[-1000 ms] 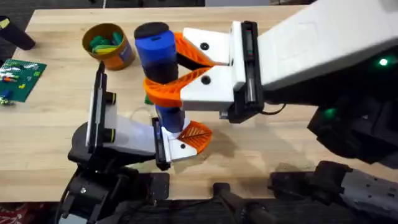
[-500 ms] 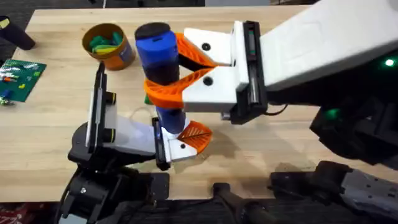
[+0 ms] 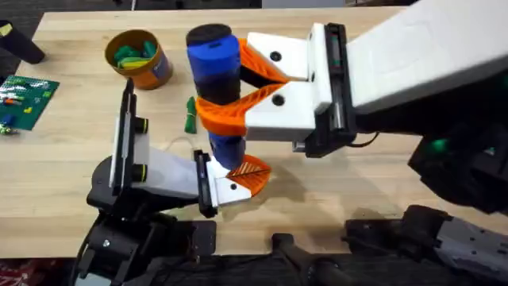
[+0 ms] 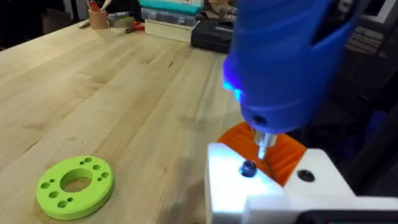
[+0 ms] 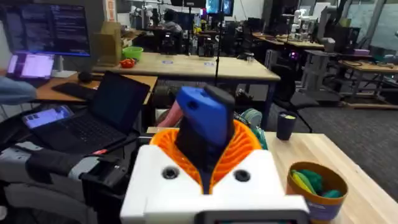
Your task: Pick up the gripper from the table and insert it into the empty holder that is missing its gripper. Then pick up a screw, insert it into the mounting hole, and use the screwdriver to tighten it. Finally, clean up the table by picking up the vegetable and placing it into the bucket.
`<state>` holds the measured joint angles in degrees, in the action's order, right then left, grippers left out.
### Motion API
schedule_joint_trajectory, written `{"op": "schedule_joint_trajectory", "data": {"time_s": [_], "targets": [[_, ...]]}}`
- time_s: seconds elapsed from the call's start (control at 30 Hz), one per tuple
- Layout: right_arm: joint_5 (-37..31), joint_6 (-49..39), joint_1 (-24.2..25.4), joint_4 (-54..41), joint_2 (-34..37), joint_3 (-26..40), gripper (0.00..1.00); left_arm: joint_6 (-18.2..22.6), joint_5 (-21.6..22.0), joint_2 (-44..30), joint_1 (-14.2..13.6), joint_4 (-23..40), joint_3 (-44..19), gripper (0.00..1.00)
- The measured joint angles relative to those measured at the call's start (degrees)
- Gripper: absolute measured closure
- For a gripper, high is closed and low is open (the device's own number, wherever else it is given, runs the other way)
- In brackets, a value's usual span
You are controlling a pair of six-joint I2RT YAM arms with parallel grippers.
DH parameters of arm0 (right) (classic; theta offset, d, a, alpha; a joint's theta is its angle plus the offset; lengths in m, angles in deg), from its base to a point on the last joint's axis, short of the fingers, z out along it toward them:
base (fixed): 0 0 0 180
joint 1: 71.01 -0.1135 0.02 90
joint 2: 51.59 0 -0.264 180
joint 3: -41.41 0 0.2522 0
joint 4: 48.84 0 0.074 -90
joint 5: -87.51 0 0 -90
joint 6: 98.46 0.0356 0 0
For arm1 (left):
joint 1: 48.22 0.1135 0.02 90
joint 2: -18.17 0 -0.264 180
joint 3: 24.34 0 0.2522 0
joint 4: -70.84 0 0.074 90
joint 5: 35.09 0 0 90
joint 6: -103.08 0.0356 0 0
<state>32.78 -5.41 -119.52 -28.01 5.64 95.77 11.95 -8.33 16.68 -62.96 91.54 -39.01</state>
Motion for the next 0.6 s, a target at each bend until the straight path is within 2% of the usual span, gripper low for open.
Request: {"op": "schedule_joint_trajectory", "data": {"time_s": [0.6], "targets": [[0.15, -0.31, 0.00, 0.48, 1.68, 0.00, 0.955, -0.02, 0.02, 0.00, 0.00, 0.02, 0.00, 0.994]]}}
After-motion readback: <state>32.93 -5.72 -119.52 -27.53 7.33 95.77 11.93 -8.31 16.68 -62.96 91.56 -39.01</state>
